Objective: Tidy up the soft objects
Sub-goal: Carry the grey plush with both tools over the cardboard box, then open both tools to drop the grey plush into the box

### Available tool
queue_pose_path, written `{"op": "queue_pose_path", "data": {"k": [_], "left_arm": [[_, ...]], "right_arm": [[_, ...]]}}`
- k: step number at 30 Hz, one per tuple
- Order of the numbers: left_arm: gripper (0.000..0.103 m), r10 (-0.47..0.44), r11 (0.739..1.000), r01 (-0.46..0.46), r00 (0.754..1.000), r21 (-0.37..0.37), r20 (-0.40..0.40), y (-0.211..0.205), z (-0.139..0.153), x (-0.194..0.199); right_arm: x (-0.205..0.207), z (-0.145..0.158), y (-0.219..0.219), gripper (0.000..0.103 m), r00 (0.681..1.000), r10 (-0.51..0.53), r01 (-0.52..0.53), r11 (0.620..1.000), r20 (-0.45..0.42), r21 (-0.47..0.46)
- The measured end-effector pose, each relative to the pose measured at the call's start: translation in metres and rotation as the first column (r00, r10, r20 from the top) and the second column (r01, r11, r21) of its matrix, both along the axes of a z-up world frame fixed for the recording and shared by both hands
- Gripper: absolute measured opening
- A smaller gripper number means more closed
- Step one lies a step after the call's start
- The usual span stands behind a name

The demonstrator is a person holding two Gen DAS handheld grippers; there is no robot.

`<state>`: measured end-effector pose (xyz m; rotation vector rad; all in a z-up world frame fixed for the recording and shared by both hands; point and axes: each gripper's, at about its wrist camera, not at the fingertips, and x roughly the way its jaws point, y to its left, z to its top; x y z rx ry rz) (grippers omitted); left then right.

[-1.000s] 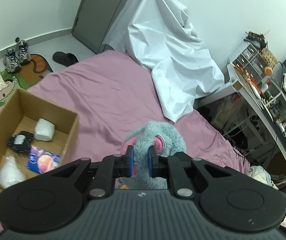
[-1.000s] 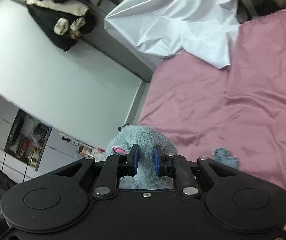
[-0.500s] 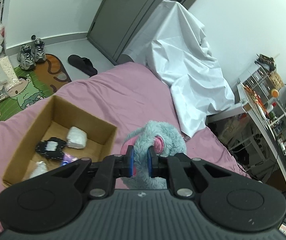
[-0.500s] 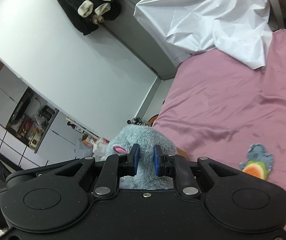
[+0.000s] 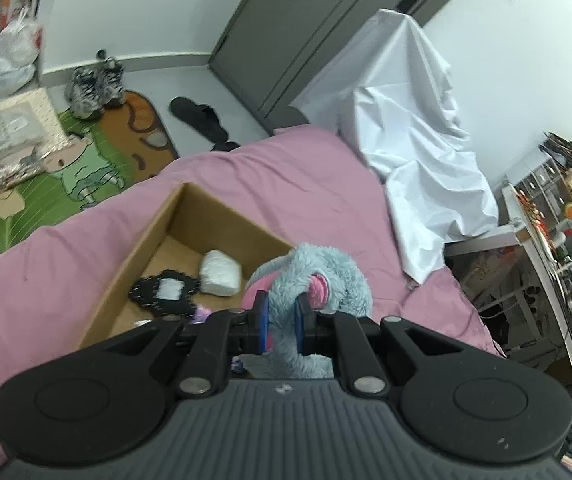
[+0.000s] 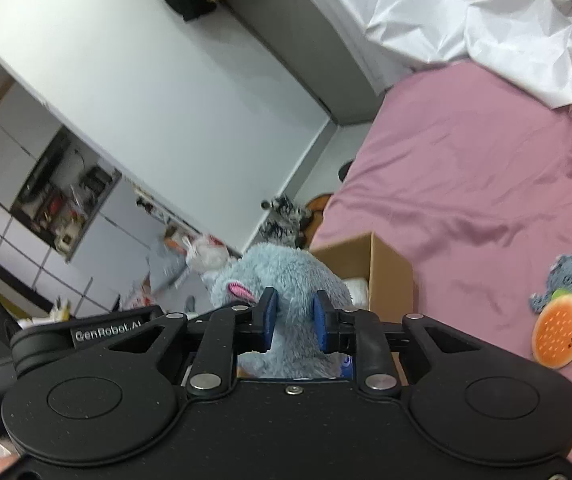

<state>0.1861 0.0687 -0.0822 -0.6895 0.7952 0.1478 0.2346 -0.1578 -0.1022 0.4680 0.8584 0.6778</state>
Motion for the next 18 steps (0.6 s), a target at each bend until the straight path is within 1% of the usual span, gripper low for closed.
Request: {"op": "queue_pose_path", "data": {"k": [3, 5, 7, 12, 16, 18], "left_arm": [[0.011, 0.024, 1.0, -0.025, 0.999, -0.008, -0.031, 0.01, -0.012, -0.002], [0.011, 0.034, 0.999, -0.034, 0.999, -0.011, -0.04, 0.015, -0.018, -0.003], [0.011, 0.042, 0.999, -0.043, 0.998, -0.011, -0.048, 0.018, -0.023, -0.003], [0.012, 0.032, 0.999, -0.034, 0.996, -0.022, -0.089, 0.015, -0.036, 0.0], [0.014, 0.038, 0.999, -0.039, 0.988, -0.004, -0.147, 0.013, -0.045, 0.003], [0.015, 0.039, 0.999, -0.038, 0.985, 0.01, -0.168, 0.012, -0.044, 0.005]], "right_arm": [[-0.002, 0.002, 0.001, 0.023, 1.0, 0.005, -0.004, 1.0, 0.007, -0.019], [-0.003, 0.004, -0.002, 0.026, 1.0, -0.002, 0.002, 1.0, 0.006, -0.014], [-0.003, 0.006, -0.006, 0.027, 1.0, -0.013, 0.013, 1.0, 0.006, -0.015], [0.0, 0.003, -0.01, 0.029, 0.999, -0.047, 0.046, 0.997, -0.017, -0.065], [0.006, 0.001, -0.019, 0.029, 0.997, -0.071, 0.068, 0.994, -0.041, -0.087], [0.009, 0.004, -0.027, 0.032, 0.995, -0.084, 0.081, 0.994, -0.047, -0.078]]}}
